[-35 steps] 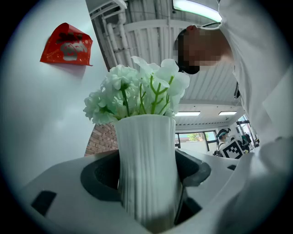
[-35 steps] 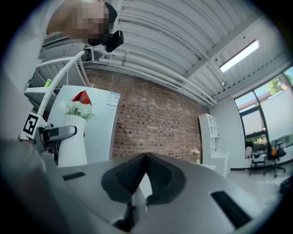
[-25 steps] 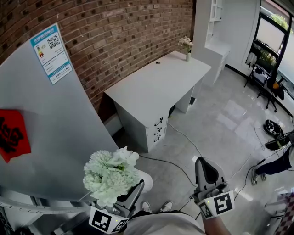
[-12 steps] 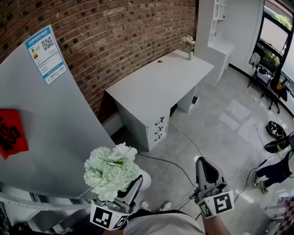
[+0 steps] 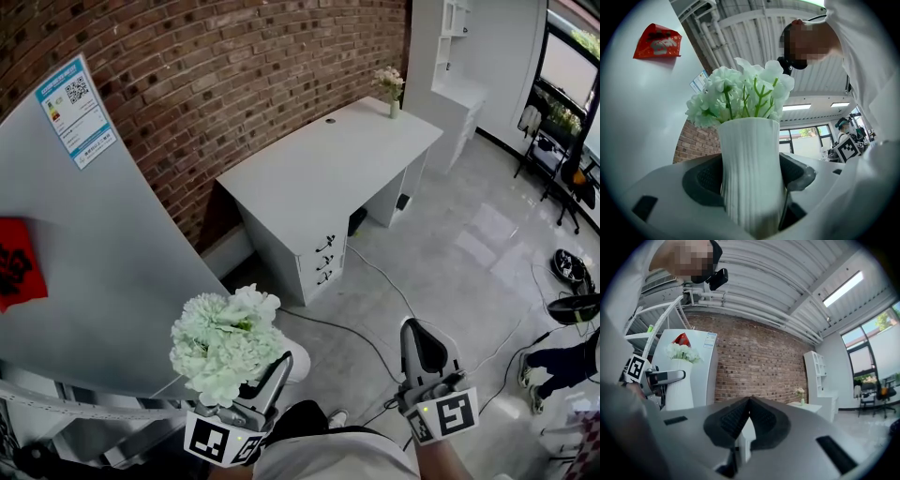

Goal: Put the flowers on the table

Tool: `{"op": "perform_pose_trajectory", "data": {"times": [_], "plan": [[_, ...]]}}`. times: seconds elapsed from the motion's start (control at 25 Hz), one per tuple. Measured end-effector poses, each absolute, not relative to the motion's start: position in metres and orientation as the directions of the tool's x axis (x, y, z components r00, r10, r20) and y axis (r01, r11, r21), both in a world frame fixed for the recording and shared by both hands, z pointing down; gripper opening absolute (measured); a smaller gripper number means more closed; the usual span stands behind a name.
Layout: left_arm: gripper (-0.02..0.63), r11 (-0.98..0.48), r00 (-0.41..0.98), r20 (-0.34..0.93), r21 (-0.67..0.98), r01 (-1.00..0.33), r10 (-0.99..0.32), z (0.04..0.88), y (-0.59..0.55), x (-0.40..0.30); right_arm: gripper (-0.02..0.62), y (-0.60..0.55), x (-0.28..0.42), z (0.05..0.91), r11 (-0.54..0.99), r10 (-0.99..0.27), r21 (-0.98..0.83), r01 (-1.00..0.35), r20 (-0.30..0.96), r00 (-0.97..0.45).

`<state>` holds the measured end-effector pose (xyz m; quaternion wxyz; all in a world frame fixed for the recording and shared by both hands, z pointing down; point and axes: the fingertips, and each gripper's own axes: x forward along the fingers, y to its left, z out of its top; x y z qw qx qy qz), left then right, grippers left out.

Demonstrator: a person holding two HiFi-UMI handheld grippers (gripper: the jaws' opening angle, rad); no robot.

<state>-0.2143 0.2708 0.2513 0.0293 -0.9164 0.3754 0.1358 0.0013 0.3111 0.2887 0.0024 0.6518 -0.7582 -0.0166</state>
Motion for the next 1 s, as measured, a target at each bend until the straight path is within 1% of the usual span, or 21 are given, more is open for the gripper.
{"op": "perform_pose_trajectory", "data": {"times": [0.48, 0.68, 1.0], "plan": [[0.351, -0.706, 0.675, -0.26, 0.04, -0.707, -0.69, 0.254, 0.244, -0.184, 0.015, 0.303, 0.061, 0.286, 0.071, -0.997, 0.044, -0.997, -0.02, -0.072], [0.351, -0.72, 0.684, -0.277, 0.045, -0.692, -0.675, 0.255, 0.221, -0.17, 0.015, 0.286, 0.089, 0.285, 0.017, -0.999, 0.059, -0.998, -0.035, -0.019], [0.351, -0.742, 0.702, -0.278, 0.063, -0.667, -0.655, 0.258, 0.181, -0.145, 0.015, 0.254, 0.12, 0.283, -0.037, -0.999, 0.075, -0.997, -0.025, 0.035]]}}
